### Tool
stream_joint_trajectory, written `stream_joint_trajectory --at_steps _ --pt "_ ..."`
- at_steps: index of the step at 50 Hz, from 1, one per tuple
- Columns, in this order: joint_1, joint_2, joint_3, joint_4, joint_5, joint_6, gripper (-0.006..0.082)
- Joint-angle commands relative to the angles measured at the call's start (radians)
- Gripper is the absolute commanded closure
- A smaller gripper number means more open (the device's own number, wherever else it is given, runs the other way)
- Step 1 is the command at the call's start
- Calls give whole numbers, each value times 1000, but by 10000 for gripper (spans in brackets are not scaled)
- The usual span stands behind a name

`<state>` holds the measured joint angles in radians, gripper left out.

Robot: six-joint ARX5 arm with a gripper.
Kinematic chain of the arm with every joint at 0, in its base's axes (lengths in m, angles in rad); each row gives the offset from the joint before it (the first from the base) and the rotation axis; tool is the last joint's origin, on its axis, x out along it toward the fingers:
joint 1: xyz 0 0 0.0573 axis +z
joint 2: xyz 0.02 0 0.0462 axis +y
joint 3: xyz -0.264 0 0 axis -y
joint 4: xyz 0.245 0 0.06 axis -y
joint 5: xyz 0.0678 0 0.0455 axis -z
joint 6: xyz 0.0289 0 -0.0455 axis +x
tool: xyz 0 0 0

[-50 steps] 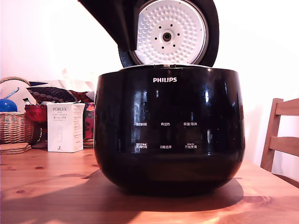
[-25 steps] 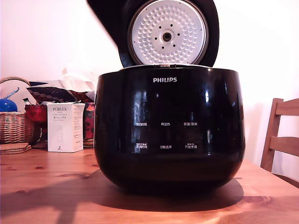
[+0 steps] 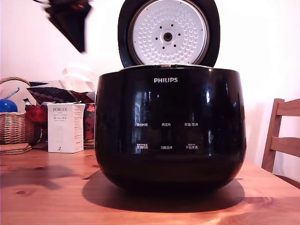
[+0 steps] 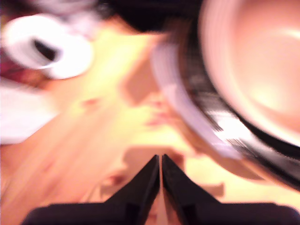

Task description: Place the pot you are holding inside the rice cooker

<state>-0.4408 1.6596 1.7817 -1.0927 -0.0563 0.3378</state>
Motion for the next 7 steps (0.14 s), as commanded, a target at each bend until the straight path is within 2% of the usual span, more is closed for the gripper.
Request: stream_joint_trajectory --at_steps 1,7 --pt "27 -37 3 23 -27 -29 786" --pt "74 -52 3 41 -47 -52 786"
